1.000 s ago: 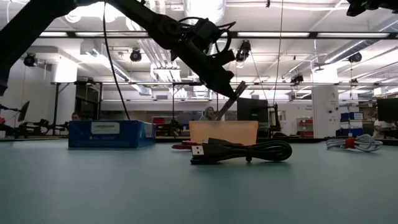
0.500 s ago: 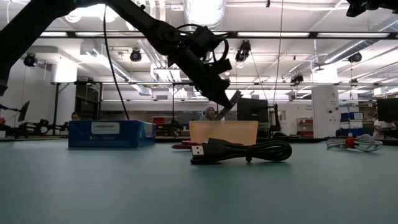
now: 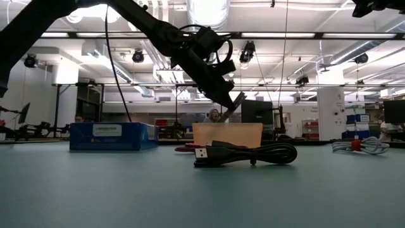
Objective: Pick and place USB-C Cables
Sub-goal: Put the white black charger cable into the orange bin
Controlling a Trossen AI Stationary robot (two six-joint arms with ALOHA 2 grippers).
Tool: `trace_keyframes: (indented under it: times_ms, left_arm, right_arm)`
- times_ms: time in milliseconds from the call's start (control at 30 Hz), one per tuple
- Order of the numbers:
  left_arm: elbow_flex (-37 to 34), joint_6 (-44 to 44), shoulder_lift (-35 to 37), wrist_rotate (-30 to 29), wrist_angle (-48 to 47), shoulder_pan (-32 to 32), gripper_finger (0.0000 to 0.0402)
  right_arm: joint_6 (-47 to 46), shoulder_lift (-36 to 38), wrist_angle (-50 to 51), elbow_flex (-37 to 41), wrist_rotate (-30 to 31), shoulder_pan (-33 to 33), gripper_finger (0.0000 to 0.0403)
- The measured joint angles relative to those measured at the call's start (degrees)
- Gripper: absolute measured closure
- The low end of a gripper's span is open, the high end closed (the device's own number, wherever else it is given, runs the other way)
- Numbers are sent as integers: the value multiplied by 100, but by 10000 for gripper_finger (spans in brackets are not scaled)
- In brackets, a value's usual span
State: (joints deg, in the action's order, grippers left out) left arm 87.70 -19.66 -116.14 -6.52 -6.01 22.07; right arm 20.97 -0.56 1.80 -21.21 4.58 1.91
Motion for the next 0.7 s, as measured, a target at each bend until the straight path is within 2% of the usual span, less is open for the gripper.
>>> trace_keyframes:
  times_ms: [300, 700]
  left_arm:
    - [0, -17, 0, -316, 1, 10, 379]
    - [0, -13, 0, -344, 1, 10, 375]
  right_arm:
    - [0, 0, 9, 0, 1, 0, 376]
    - [0, 0, 11, 0, 2, -2, 376]
